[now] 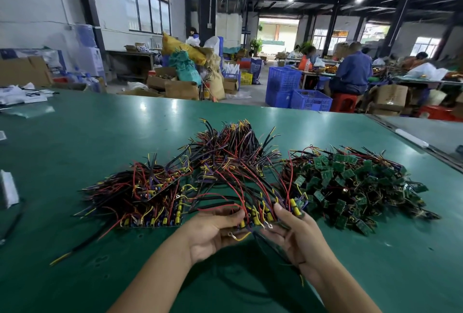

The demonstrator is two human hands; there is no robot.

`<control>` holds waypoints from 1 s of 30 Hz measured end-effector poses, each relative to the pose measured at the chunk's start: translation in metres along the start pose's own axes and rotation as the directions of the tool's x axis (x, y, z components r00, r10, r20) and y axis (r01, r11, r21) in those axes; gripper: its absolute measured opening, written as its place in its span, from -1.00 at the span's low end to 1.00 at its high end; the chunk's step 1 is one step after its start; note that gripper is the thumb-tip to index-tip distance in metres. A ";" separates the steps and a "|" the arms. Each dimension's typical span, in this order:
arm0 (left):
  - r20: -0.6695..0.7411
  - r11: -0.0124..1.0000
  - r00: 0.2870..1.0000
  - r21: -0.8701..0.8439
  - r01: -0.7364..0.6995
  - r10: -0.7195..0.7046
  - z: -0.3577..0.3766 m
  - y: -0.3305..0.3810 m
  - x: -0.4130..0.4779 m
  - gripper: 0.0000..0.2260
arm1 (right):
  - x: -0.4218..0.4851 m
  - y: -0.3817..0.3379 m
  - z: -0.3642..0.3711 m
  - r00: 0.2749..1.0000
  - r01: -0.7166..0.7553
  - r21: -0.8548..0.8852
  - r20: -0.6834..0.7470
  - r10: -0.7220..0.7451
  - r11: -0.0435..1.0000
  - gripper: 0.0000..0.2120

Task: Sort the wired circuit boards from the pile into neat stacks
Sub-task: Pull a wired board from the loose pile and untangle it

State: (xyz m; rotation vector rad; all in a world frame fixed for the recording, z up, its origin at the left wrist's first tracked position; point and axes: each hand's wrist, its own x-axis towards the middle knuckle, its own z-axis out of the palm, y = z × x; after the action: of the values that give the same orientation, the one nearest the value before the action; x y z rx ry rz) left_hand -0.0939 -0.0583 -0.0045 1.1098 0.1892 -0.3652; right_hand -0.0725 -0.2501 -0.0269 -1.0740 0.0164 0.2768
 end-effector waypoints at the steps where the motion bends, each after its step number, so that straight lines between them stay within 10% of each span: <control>1: 0.013 1.000 1.000 -0.013 0.003 -0.003 0.001 0.000 0.000 -0.93 | -0.001 -0.001 0.000 1.000 -0.001 0.014 0.014 0.000 1.000 -0.56; 30: 0.219 0.960 0.959 -0.254 -0.121 0.179 -0.006 -0.002 -0.002 -0.80 | -0.007 -0.004 0.019 0.997 -0.069 0.408 0.054 0.052 0.910 -0.82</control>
State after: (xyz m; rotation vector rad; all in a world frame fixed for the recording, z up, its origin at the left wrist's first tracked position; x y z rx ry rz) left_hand -0.0961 -0.0529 -0.0079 0.8282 -0.0663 -0.3273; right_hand -0.0805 -0.2372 -0.0130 -0.6485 0.0676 0.3349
